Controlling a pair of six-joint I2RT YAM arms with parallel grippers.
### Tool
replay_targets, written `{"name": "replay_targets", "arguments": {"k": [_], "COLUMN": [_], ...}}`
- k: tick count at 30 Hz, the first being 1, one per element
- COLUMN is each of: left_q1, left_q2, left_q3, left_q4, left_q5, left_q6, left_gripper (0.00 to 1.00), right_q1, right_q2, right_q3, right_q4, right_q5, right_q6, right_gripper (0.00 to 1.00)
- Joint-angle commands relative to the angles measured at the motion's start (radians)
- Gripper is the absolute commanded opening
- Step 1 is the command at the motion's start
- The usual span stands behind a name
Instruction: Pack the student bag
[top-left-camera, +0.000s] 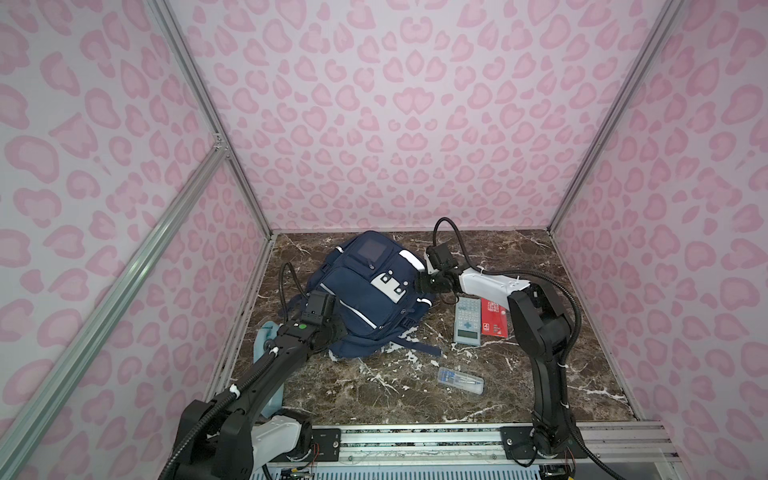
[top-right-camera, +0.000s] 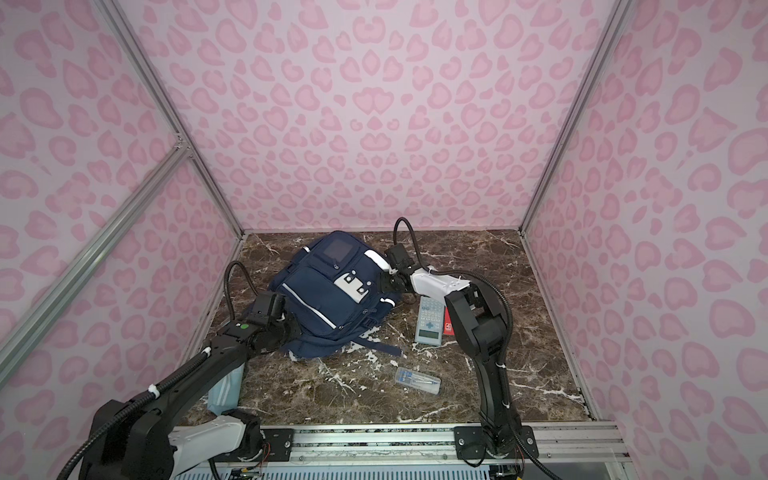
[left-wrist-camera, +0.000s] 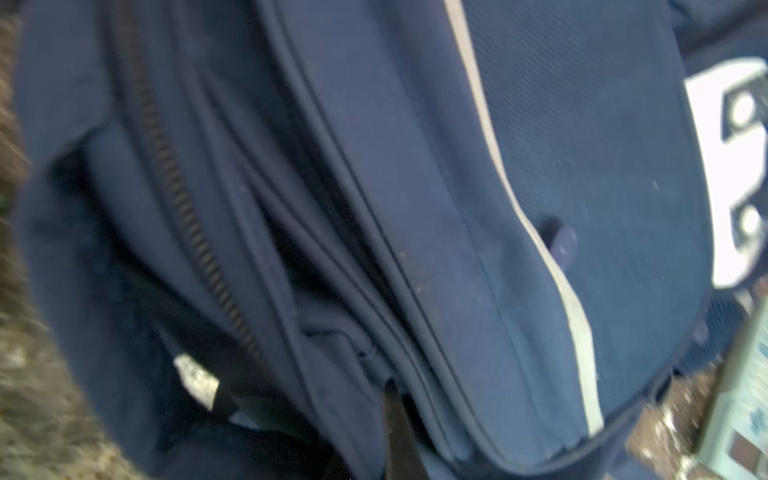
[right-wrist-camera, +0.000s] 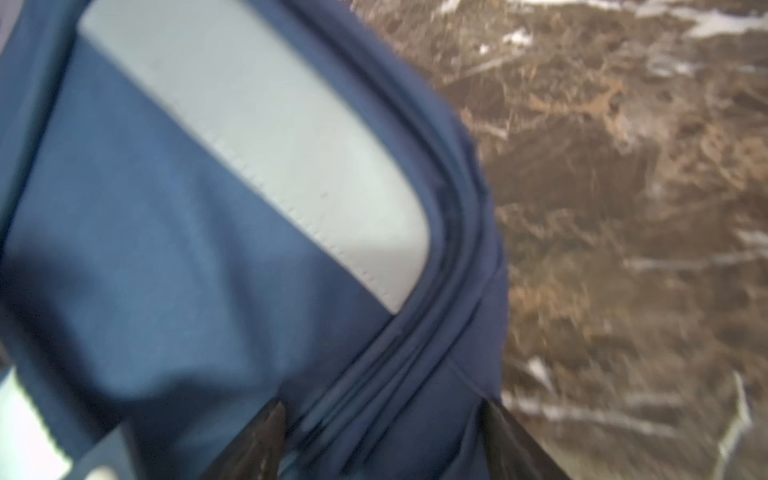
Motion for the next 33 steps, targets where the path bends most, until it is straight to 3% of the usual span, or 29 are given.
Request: {"name": "replay_targets", "arguments": {"k": [1,6,11,14,16,18,20,22,24,26,27,28,30,31,33], "left_q1": [0.024,0.065,0.068,0.069,0.077,0.079,0.077,0.071,0.054,0.016,-0.023,-0.066,-0.147,-0.171,-0.173], "left_q2": [0.050,0.197,0.315,0.299,0.276,0.241,0.172,0.084,-0.003,-0.057,-0.062,-0.054,-0.009,0.028,0.088], "left_q3": [0.100,0.245,0.282,0.273,0.293,0.311,0.302,0.264,0.192,0.075,0.039,0.011,0.011,0.022,0.024], "left_q4": [0.097,0.094,0.122,0.105,0.066,0.030,-0.002,0.002,0.070,0.238,0.297,0.349,0.352,0.320,0.307], "left_q5": [-0.083,-0.106,-0.045,-0.119,-0.157,-0.169,-0.172,-0.140,-0.010,0.181,0.215,0.228,0.164,0.105,0.096], "left_q6": [0.067,0.112,0.118,0.126,0.141,0.154,0.142,0.111,0.058,-0.044,-0.082,-0.108,-0.098,-0.094,-0.090], "left_gripper": [0.09,0.17,0.21,0.24,0.34,0.59,0.85,0.95,0.92,0.85,0.80,0.74,0.63,0.57,0.52], "right_q1": [0.054,0.113,0.201,0.212,0.212,0.209,0.205,0.199,0.161,0.091,0.065,0.043,0.012,0.002,-0.004], "right_q2": [-0.042,-0.120,-0.190,-0.280,-0.335,-0.375,-0.375,-0.328,-0.247,-0.141,-0.103,-0.071,-0.021,0.020,0.112], "right_q3": [-0.075,-0.160,-0.213,-0.259,-0.281,-0.307,-0.316,-0.222,-0.103,0.075,0.131,0.179,0.220,0.252,0.361], "right_q4": [-0.241,-0.294,-0.319,-0.235,-0.164,-0.072,-0.001,-0.055,-0.091,-0.156,-0.169,-0.164,-0.123,-0.136,-0.236], "right_q5": [0.049,0.041,0.069,0.055,0.110,0.151,0.231,0.346,0.386,0.252,0.164,0.089,0.048,0.043,0.087], "right_q6": [-0.078,-0.104,-0.176,-0.216,-0.251,-0.311,-0.372,-0.435,-0.448,-0.397,-0.382,-0.362,-0.328,-0.324,-0.310], "right_gripper": [0.79,0.80,0.82,0.86,0.91,0.99,0.99,0.99,0.99,0.94,0.94,0.94,0.94,0.93,0.86]}}
